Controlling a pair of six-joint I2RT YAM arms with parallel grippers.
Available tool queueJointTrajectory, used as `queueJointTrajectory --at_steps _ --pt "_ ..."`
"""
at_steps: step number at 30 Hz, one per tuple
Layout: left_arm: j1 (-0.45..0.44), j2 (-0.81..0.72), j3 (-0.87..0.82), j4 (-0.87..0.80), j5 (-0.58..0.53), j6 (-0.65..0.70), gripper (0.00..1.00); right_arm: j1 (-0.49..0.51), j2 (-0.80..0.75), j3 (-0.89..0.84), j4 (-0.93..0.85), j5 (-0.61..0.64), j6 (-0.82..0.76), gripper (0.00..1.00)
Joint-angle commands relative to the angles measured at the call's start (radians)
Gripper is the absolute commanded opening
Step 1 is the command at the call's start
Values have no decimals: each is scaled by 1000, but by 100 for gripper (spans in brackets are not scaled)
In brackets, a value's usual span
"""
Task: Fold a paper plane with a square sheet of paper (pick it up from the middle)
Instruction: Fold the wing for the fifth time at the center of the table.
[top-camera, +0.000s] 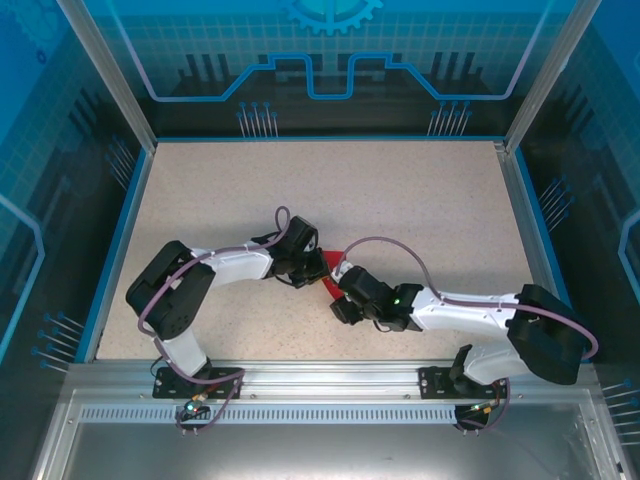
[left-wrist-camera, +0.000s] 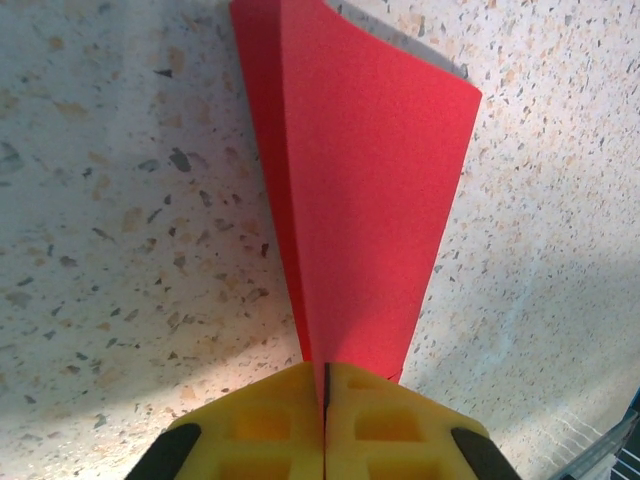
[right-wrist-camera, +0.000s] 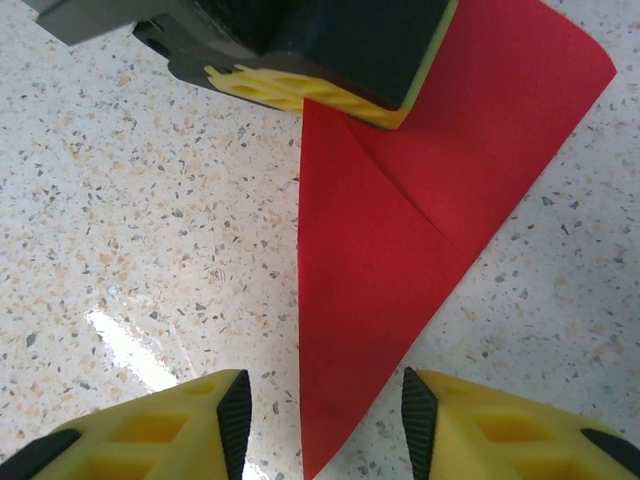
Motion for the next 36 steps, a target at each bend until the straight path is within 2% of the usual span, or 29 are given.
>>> queueJointTrajectory --at_steps 1,5,9,13,16,19,29,36 --pt "-10 2 11 -7 7 -11 6 9 -30 -10 -45 -2 -5 50" --pt "-13 -8 12 -21 2 4 5 10 -111 -35 -85 26 18 54" --pt "-12 -21 21 -44 -5 5 2 -21 -211 -105 -35 40 13 58" --pt "-16 -90 12 -80 -23 9 2 -58 -205 -112 -17 15 -49 58" --pt "-15 -146 -5 -123 -56 16 3 -63 -210 -81 -65 51 -25 55" --pt "-16 -177 -17 -148 -81 25 5 -74 -236 -109 -2 -9 -65 55" --pt "-19 -122 8 -141 -51 34 5 -56 -198 -60 57 -116 -144 58" --pt "-24 -94 8 -149 -59 31 5 3 -66 9 50 -57 -156 57"
